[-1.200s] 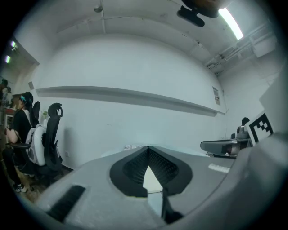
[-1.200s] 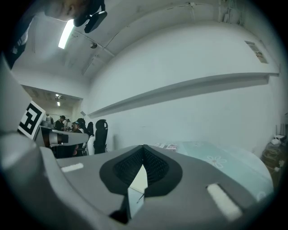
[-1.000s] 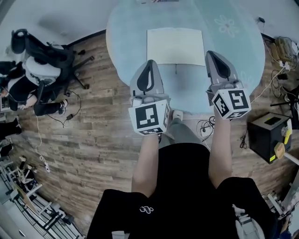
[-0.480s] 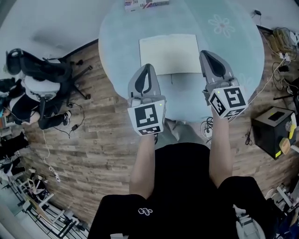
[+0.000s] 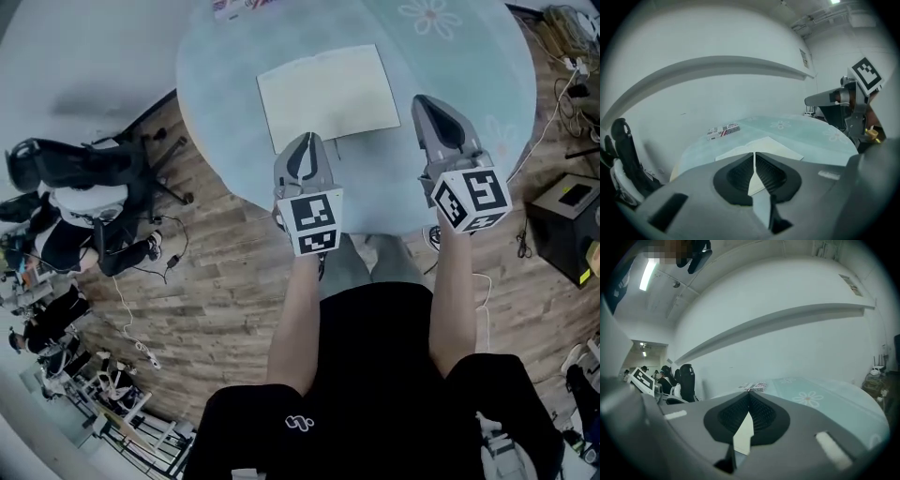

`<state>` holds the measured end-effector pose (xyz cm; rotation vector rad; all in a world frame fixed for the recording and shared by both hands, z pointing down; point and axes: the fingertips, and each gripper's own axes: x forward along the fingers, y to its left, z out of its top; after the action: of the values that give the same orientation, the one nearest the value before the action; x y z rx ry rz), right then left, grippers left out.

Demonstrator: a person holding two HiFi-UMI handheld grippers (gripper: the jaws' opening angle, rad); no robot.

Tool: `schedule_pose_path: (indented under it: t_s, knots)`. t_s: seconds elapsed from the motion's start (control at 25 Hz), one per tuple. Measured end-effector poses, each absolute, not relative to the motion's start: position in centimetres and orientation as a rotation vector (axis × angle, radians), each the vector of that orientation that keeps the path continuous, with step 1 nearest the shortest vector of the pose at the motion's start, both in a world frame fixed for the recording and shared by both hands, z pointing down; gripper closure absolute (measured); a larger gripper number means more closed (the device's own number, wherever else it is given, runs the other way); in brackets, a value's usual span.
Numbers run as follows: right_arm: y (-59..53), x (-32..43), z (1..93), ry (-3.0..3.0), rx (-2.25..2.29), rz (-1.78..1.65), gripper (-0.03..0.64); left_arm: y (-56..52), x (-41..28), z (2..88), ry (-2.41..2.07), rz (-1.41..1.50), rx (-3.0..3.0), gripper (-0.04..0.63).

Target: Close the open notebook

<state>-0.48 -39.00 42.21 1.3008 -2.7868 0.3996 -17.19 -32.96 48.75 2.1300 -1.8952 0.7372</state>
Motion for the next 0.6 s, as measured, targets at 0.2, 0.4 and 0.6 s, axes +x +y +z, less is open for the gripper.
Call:
schedule_pose_path:
  t_s: [0.2,0.4,0.6]
  knots:
    - [-38.7,1.3,44.3,-2.77,1.342,0.467,0.606,-33.5,-15.6,52.7,-1.761,0.942,2.206,0.523]
    - [-38.5,2.8,46.0,-2.74,1.383,0.541,0.606,-33.2,-13.8,56.3,-1.578,1.327,2.316,0.475]
    - [-38.9,2.9,47.0,-2.722,1.398,0.57,0.606,-33.6,-12.7,58.5,-1.419,1.553,2.367,0.446]
